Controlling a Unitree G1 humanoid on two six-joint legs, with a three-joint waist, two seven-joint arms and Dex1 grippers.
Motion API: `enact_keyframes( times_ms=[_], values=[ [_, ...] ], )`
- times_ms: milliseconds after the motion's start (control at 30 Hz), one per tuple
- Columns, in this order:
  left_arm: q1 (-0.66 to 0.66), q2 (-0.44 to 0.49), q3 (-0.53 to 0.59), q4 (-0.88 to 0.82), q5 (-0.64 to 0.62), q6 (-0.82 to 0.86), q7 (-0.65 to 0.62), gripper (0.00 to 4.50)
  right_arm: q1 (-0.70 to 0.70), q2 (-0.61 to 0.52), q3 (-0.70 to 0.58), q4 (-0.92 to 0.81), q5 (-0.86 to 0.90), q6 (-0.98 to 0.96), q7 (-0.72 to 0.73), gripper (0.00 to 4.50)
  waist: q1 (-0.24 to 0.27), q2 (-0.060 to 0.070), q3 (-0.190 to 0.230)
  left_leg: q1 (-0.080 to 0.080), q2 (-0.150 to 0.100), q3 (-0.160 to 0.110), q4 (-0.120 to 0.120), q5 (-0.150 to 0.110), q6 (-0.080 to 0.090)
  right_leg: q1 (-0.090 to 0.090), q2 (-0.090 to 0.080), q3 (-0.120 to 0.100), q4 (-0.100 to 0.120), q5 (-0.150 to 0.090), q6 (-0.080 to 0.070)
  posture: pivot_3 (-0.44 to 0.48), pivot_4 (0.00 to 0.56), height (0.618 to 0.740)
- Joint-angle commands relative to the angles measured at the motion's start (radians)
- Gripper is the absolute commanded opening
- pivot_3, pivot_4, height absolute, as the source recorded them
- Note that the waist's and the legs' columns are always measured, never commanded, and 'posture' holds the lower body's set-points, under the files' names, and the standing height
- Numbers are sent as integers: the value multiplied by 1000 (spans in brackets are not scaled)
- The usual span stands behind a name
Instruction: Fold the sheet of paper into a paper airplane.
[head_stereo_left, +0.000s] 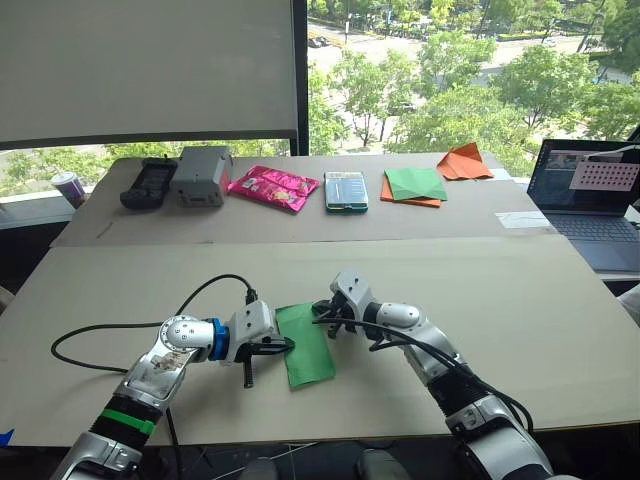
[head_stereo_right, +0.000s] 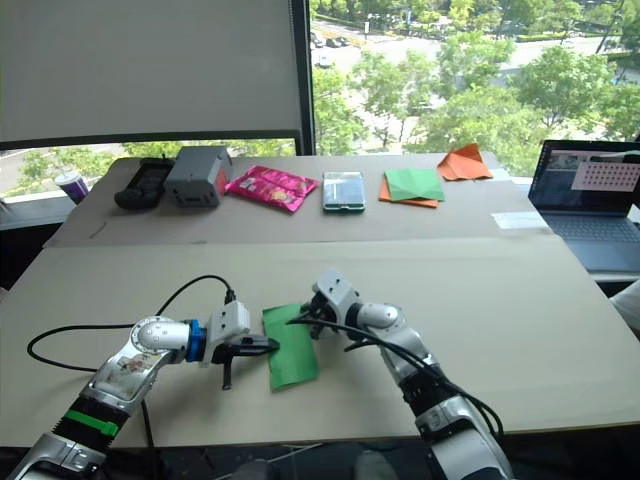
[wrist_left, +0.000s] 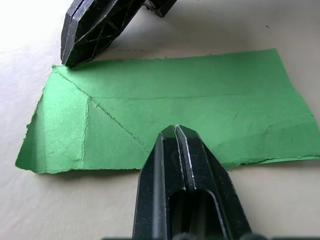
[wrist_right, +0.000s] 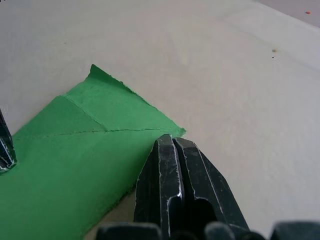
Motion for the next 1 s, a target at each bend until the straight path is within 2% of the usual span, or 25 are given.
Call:
enact_keyframes(
  times_ms=[33, 333, 633, 1000],
  values=[
    [9, 15, -17, 42, 43, 8, 5, 0, 68, -26, 62, 6, -32, 86, 44, 17, 0, 0, 0, 0, 0, 0, 0, 0, 0, 0, 0, 0, 0, 0, 0, 0, 150, 736],
    [6, 17, -18, 50, 47, 1, 4, 0, 92, -27, 78, -56, -50, 105, 43, 17, -1, 0, 0, 0, 0, 0, 0, 0, 0, 0, 0, 0, 0, 0, 0, 0, 150, 736],
    [9, 18, -17, 50, 49, 1, 8, 0, 132, -104, 196, -127, -178, 81, 58, 17, 0, -1, -2, 1, 0, 0, -2, -1, -1, 0, 0, 0, -1, -1, -1, 0, 150, 736],
    [7, 16, -22, 53, 55, 0, 5, 0, 166, -106, 217, -217, -221, 93, 79, 17, 0, -4, -4, 4, 0, 0, -6, -1, -2, 0, -1, 0, -1, -3, -2, 0, 150, 736]
  ],
)
